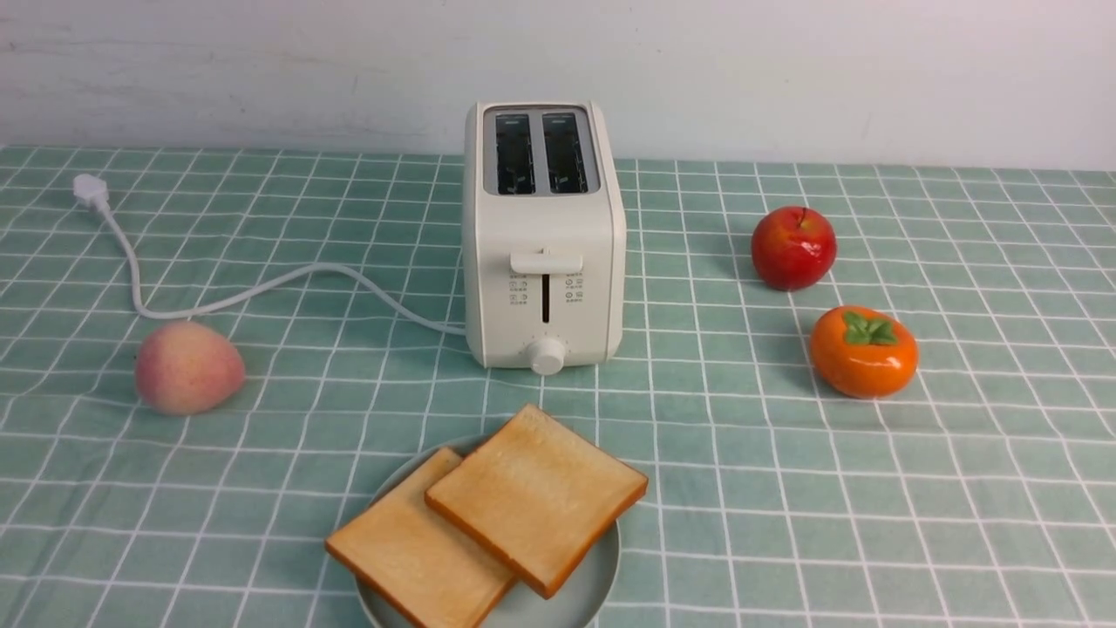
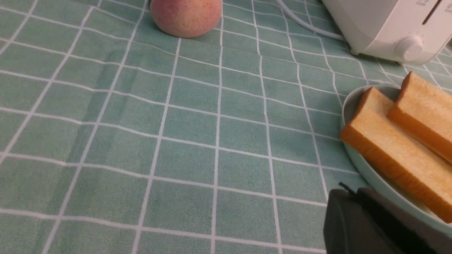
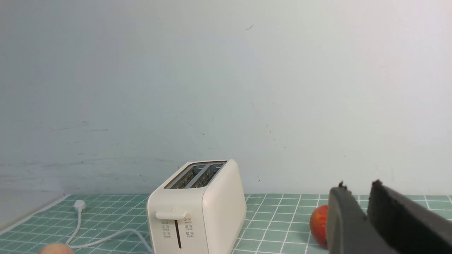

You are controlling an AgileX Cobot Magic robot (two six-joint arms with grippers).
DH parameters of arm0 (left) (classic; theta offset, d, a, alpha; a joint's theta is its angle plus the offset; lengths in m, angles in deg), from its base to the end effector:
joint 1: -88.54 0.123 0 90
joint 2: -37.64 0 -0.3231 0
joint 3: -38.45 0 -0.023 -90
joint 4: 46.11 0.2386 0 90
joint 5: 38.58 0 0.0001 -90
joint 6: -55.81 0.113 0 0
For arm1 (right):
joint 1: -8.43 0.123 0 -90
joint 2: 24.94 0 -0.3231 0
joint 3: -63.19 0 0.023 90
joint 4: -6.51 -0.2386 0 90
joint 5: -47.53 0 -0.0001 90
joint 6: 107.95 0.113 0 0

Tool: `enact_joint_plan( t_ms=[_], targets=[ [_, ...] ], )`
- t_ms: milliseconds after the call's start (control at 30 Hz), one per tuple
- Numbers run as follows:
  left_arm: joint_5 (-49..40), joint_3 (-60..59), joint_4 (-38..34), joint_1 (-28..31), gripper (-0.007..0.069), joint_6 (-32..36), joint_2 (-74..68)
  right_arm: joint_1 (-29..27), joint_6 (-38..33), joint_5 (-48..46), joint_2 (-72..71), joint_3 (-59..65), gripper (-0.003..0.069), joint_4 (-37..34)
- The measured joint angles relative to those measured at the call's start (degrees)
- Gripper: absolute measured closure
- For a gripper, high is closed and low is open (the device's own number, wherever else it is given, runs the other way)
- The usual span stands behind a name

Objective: Take toasted bread from bread machine on blue coffee table place on plate.

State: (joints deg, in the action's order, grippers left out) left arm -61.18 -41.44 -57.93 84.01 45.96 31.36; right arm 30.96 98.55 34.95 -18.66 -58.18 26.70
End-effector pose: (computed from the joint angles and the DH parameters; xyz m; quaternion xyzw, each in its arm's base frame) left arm 0.0215 -0.0106 0.1617 -0.0917 0.8052 -0.1593 0.5637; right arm -0.0015 -0.0098 0.3061 -0.0559 0.6185 0.1755 0.7639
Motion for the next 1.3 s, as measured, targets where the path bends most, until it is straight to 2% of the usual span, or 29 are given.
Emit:
enact_joint_plan(
  t_ms=[1000,1200,1267,1300],
  targets=[
    [0.00,0.00,-0.63,0.00,0.0572,0.10,0.00,0.00,0.29,-0.41,0.00,0.00,0.0522,-0.35],
    [0.00,0.00,-0.63,0.00,0.0564,0.10,0.00,0.00,-0.62,-0.63,0.00,2.91,0.0515,-7.13],
    [0.00,0.00,-0.63,0.00,0.0559,0.10,0.00,0.00,-7.06,-0.84,0.00,5.15,0.0511,-14.33],
    [0.00,0.00,-0.63,0.00,0.0558,0.10,0.00,0.00,-8.15,-0.90,0.00,5.46,0.0510,-14.88]
  ],
)
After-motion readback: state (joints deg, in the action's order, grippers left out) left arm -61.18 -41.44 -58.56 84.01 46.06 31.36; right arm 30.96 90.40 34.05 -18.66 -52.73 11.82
